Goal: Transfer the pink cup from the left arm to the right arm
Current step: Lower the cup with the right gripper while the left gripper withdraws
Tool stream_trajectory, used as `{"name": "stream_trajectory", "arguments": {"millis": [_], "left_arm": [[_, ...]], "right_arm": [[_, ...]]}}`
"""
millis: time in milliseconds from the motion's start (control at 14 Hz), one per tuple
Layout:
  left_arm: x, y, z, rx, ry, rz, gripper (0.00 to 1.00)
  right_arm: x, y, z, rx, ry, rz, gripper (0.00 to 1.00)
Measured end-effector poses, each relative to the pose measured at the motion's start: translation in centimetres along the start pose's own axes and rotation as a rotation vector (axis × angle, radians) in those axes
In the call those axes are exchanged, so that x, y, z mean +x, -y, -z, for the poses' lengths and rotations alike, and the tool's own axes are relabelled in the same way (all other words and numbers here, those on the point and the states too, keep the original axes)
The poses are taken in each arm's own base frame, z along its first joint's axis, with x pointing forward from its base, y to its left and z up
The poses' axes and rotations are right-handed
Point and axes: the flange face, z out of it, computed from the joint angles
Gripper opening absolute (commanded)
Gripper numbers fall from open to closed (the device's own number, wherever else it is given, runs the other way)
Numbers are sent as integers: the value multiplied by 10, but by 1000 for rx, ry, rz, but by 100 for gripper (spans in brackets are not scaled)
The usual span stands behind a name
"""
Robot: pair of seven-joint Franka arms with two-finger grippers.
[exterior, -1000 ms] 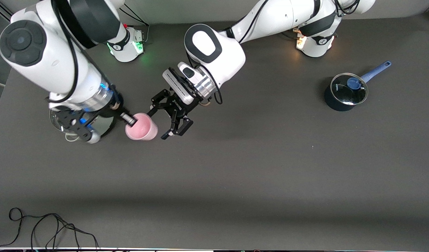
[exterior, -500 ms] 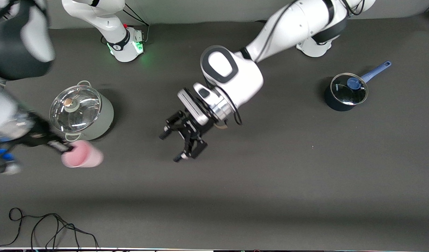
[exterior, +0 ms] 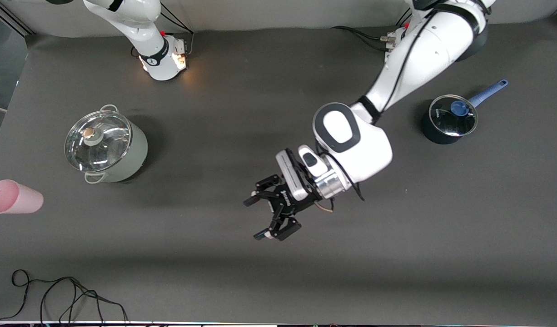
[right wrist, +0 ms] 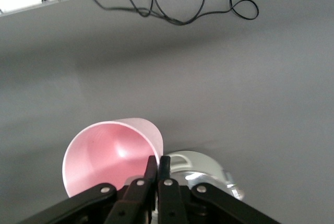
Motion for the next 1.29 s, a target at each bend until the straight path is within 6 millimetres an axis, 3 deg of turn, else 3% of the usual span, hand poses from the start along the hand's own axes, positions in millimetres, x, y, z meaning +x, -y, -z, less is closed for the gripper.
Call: {"name": "stream_trajectory", "arguments": {"millis": [214,500,786,929,1286], "left_arm": [[-12,6,24,-105,19,-52,100],[-24,25,88,-274,44,-106,100],[-34,38,162,-517,157,-148,100],[-23,42,199,-643,280,-112,100],[42,31,271,-771,620,6,100]], "right_arm": [[17,5,-64,9,28,121,0],[32,23,-173,14,2,227,0],[25,22,-230,17,8,344,0],[26,23,-255,19,7,375,0],[34,24,-300,17,-21,397,0]]}}
